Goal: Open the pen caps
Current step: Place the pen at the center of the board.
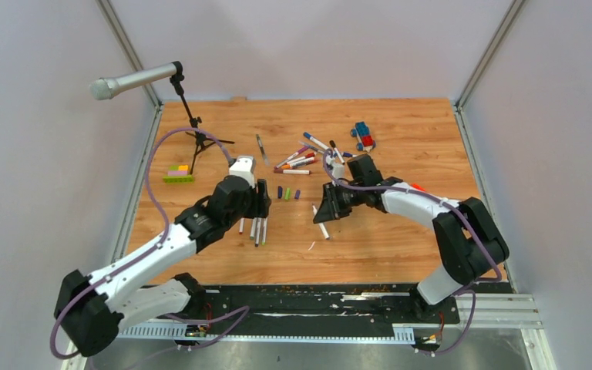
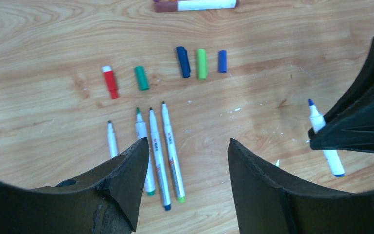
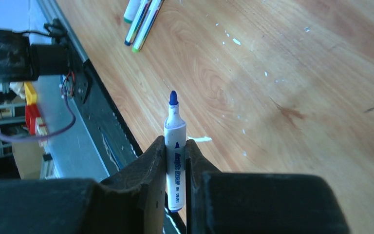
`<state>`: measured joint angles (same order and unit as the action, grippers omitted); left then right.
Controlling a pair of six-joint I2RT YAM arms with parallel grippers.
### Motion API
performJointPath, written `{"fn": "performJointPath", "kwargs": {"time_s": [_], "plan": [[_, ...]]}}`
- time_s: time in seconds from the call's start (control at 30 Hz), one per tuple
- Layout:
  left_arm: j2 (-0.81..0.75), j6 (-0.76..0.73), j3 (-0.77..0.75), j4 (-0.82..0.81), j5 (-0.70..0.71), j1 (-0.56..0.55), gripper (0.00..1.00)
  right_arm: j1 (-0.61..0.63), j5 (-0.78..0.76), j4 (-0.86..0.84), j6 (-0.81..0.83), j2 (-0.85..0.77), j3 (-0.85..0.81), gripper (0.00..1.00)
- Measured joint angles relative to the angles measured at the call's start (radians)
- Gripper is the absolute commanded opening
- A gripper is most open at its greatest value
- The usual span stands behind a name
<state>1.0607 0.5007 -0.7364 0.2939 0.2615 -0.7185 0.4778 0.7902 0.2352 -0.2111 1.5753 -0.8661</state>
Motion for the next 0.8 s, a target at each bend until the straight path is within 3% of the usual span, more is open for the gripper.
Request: {"fn": "performJointPath", "kwargs": {"time_s": [0.13,0.37,0.8], "plan": [[-0.166,0.015,0.093,0.000,0.044,0.000,0.69,0.083,-0.138,0.007,-0.129,0.043,-0.041,0.03],[-0.402,0.056,0.222,0.007,0.087,0.000,0.74,0.102,-0.268,0.063,-0.306,0.221,-0.165,0.03],[-0.497,0.079,0.282,0.014,0.100,0.000,0.74,0.245,-0.461,0.095,-0.456,0.263,-0.221,0.08]]}}
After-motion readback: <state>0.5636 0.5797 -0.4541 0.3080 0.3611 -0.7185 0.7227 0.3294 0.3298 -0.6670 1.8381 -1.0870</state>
